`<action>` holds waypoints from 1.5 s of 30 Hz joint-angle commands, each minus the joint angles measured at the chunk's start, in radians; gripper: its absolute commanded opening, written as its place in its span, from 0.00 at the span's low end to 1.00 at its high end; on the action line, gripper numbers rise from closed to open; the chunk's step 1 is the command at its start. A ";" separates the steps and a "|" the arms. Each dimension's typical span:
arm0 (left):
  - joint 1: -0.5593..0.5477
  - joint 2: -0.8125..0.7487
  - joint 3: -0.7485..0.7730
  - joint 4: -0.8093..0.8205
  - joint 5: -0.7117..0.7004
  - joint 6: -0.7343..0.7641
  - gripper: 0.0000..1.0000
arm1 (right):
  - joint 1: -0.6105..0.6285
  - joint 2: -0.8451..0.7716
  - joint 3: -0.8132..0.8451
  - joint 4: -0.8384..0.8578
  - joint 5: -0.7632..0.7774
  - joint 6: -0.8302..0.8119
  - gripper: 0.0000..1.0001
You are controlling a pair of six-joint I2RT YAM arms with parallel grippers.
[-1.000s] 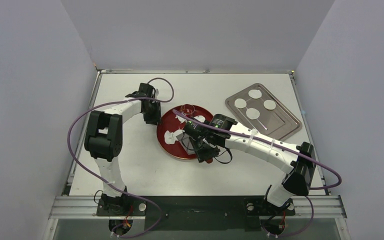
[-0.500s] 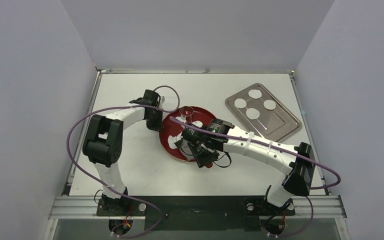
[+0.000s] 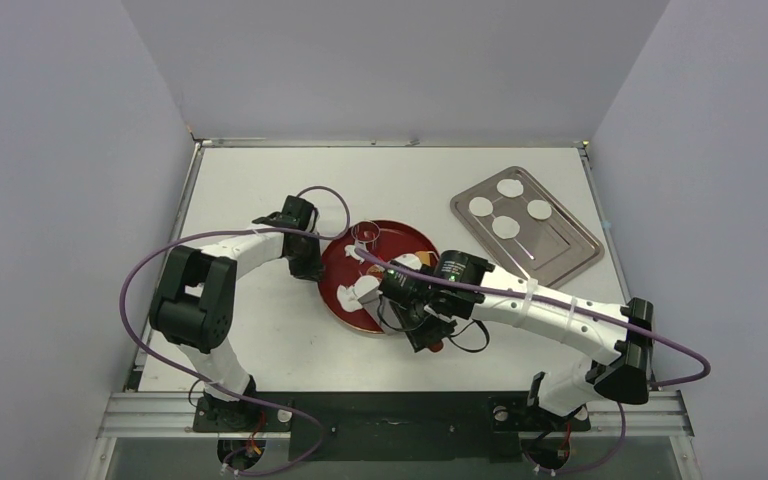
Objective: Roll out the dumpling wrappers from the dough
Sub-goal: Remove the dumpling wrapper from the work surface.
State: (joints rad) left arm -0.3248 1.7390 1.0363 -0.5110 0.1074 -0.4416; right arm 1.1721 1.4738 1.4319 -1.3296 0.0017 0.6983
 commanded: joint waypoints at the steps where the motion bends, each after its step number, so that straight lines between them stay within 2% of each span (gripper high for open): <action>1: -0.007 -0.023 -0.003 0.017 -0.008 -0.027 0.00 | 0.016 -0.038 -0.003 -0.013 0.023 0.015 0.00; 17: -0.008 -0.037 -0.017 0.028 0.004 -0.033 0.00 | 0.036 0.066 0.040 -0.081 0.075 -0.034 0.00; 36: -0.008 -0.032 -0.015 0.034 0.016 -0.039 0.00 | 0.074 0.131 0.110 -0.031 0.015 -0.029 0.00; 45: -0.008 -0.027 -0.017 0.041 0.024 -0.044 0.00 | 0.082 0.171 0.151 -0.027 0.048 -0.022 0.00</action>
State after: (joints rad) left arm -0.3260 1.7332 1.0241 -0.4957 0.1104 -0.4641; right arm 1.2449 1.6257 1.5188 -1.3849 0.0132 0.6682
